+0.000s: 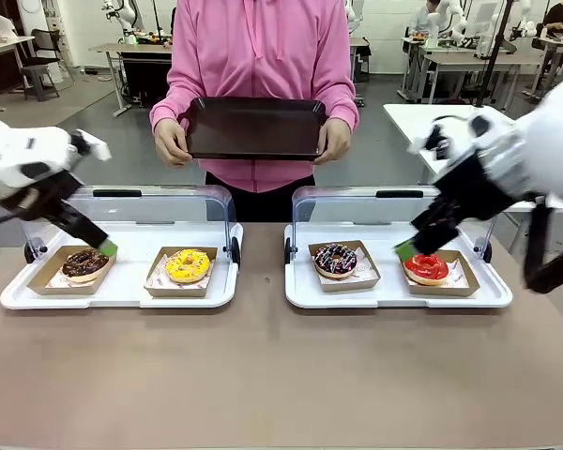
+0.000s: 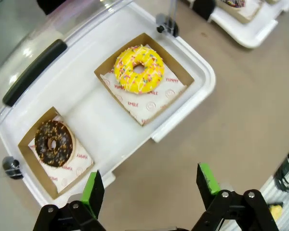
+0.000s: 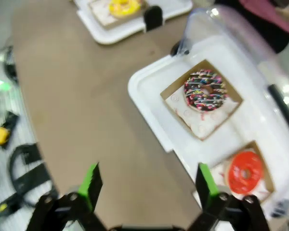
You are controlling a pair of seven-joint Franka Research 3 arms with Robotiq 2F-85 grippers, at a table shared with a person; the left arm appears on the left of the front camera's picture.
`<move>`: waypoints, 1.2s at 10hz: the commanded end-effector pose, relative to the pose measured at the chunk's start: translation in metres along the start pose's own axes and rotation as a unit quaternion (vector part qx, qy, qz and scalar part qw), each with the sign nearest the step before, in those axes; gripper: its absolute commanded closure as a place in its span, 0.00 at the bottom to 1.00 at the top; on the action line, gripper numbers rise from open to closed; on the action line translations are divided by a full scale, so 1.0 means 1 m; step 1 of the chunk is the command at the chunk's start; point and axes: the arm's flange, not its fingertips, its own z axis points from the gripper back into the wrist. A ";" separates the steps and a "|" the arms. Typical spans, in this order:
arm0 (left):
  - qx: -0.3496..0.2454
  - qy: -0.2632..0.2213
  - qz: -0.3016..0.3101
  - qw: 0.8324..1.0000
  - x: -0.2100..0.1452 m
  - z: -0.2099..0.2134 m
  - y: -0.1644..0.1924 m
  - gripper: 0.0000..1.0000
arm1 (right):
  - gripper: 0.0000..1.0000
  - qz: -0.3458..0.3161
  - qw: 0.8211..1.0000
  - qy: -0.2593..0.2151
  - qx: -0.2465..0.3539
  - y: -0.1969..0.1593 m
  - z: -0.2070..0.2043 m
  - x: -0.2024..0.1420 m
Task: Provide the desired donut to the person.
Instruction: Pick up and lift the Paper togo box containing the Donut pointed at by the person.
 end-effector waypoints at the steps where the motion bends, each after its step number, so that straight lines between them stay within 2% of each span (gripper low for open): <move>1: -0.045 -0.029 -0.017 0.998 -0.048 0.012 0.019 0.00 | 0.00 0.017 1.000 -0.021 0.001 -0.018 0.029 -0.030; 5: -0.076 -0.101 0.001 0.992 -0.089 0.049 0.042 0.00 | 0.00 0.012 0.995 -0.094 -0.015 -0.012 0.067 -0.063; 9: -0.081 -0.167 0.012 0.983 -0.120 0.071 0.061 0.00 | 0.00 -0.001 0.991 -0.129 -0.025 -0.017 0.088 -0.083; 12: -0.084 -0.202 0.019 0.976 -0.125 0.077 0.066 0.00 | 0.00 0.020 0.986 -0.164 -0.026 -0.018 0.093 -0.084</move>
